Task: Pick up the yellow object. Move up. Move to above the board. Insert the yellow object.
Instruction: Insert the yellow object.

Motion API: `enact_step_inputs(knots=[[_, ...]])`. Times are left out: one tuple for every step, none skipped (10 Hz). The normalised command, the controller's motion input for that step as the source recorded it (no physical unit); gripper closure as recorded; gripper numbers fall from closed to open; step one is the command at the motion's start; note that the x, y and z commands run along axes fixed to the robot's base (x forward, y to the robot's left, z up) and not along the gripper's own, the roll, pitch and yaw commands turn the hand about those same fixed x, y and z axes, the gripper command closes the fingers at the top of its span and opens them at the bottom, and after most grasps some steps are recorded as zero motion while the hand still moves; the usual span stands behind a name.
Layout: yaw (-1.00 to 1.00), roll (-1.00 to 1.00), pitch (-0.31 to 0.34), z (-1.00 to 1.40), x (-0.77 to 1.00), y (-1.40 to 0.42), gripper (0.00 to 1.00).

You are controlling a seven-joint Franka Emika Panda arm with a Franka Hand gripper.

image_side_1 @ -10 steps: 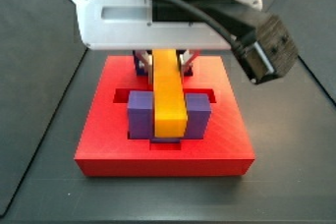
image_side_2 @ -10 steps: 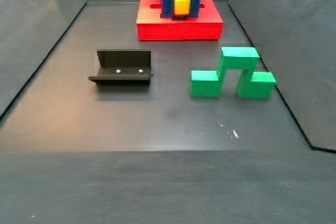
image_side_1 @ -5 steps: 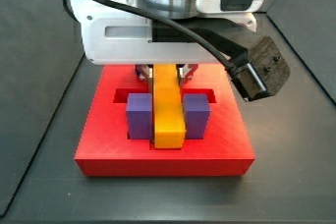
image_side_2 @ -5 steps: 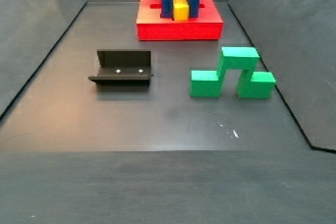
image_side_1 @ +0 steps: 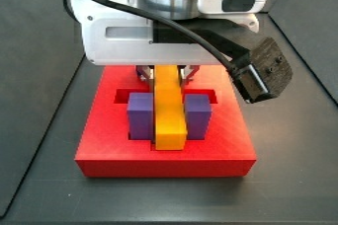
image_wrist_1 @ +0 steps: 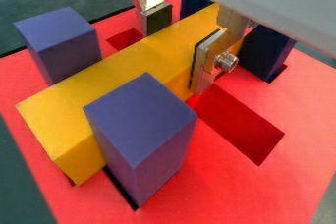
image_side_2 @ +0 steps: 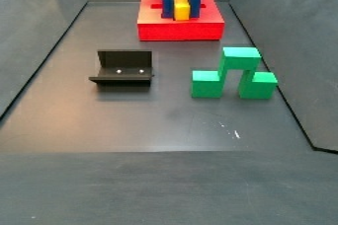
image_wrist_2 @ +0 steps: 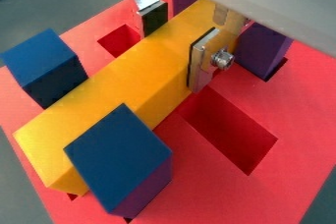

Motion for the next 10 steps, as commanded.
enact_step_inputs(knots=[[-0.19,0.00,0.000,-0.10,0.26,0.19,1.00],[-0.17,0.00,0.000,-0.08,0.28,0.10,1.00],[-0.10,0.00,-0.003,-0.13,0.18,0.00,1.00],[0.00,0.07,0.000,-0.09,0.04,-0.02,1.00],[0.00,0.19,0.021,-0.29,0.13,-0.11,1.00],[0.00,0.24,0.014,-0.38,0.06,-0.09,1.00],[0.05,0.20,0.011,-0.32,0.11,-0.05,1.00],[0.09,0.20,0.011,-0.36,0.05,-0.05,1.00],[0.00,0.05,0.000,0.00,0.00,-0.01,1.00],[0.00,0.00,0.000,0.00,0.00,0.00,1.00]])
